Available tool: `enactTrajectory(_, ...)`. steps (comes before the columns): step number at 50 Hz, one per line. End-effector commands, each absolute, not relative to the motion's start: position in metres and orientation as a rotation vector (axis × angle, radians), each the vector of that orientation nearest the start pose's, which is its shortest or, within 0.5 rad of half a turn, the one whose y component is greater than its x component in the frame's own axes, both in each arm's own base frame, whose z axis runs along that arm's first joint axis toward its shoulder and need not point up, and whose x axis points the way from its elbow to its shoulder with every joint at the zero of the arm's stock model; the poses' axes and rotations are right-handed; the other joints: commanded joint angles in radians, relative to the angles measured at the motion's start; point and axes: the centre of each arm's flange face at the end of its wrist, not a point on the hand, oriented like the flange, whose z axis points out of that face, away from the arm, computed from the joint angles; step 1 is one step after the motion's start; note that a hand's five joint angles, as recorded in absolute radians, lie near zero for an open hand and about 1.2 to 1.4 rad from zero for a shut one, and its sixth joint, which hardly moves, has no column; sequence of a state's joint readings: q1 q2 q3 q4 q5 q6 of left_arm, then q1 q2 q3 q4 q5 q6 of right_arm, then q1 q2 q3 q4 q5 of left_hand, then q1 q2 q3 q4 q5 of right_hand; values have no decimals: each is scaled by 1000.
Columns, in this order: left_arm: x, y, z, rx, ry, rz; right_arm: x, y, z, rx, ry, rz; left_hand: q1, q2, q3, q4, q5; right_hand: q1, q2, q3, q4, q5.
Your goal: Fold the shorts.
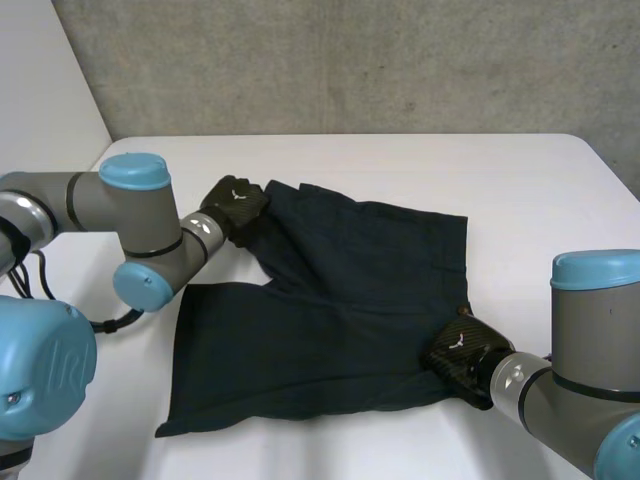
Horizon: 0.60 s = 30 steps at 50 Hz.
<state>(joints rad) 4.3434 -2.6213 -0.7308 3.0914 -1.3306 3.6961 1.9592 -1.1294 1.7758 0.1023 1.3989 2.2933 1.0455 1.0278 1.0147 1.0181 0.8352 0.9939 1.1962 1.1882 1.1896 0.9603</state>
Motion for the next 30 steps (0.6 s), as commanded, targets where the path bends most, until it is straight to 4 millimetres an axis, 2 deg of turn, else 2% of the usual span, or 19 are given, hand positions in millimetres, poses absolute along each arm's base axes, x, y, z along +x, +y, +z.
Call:
enactTrajectory(1, -311, -399, 121, 1275, 2182, -1913, 243, -207, 118, -1767, 2298, -1281, 351, 368, 382, 378, 386, 402, 200, 208, 207, 261)
enactTrajectory(8, -287, -407, 118, 1019, 2157, -1750, 243, -206, 118, -1767, 2299, -1279, 351, 368, 382, 378, 386, 402, 200, 208, 207, 261)
enactTrajectory(12, -275, -402, 118, 966, 2161, -1659, 243, -206, 118, -1768, 2297, -1278, 351, 368, 382, 378, 386, 402, 200, 208, 207, 261)
enactTrajectory(19, -274, -381, 120, 1005, 2194, -1603, 243, -206, 118, -1768, 2297, -1278, 351, 368, 382, 378, 386, 402, 200, 208, 207, 261)
enactTrajectory(24, -278, -368, 130, 1023, 2187, -1599, 243, -206, 117, -1767, 2300, -1276, 351, 368, 382, 378, 386, 402, 200, 208, 207, 261)
enactTrajectory(30, -278, -367, 133, 1014, 2183, -1598, 243, -206, 117, -1767, 2300, -1276, 351, 368, 382, 378, 386, 402, 200, 208, 207, 261)
